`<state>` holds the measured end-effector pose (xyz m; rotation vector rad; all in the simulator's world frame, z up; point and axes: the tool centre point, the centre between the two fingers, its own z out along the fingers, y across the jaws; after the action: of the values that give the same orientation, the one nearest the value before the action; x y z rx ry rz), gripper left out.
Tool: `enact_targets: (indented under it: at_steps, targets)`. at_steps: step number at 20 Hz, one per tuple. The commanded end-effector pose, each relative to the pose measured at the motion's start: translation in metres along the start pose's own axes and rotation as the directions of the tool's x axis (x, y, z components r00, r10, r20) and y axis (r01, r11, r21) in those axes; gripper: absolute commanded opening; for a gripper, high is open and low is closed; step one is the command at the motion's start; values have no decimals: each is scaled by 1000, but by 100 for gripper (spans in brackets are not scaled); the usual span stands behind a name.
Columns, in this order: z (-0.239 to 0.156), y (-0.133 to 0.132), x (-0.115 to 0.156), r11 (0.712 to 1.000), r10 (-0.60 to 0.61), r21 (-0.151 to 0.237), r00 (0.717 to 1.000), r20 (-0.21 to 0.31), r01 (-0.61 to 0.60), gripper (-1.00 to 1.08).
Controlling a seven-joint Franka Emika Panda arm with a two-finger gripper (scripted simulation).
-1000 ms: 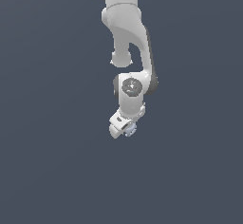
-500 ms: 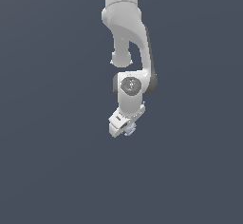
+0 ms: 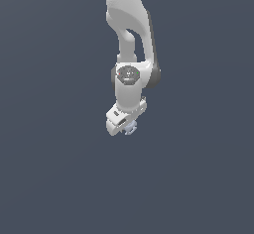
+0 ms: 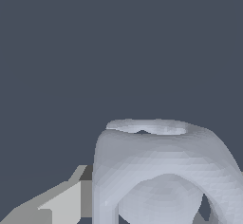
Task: Pick up the object and move it to a goal position.
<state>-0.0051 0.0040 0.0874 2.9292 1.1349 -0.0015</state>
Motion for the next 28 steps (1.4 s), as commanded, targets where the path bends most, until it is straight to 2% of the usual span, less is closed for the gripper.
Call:
enact_targets:
  at_steps: [1,17,23,28]
  targets:
    - [-18,4,-12,1000,1,-1,1000,-1,-1,-100]
    - [-158,37,-106,1000,0,1,1000,-2,0,-100]
    - [-190,45,-126,1000,0,1,1000,-2,0,-100]
    - [-199,49,-132,1000,0,0,1000,-2,0,-100]
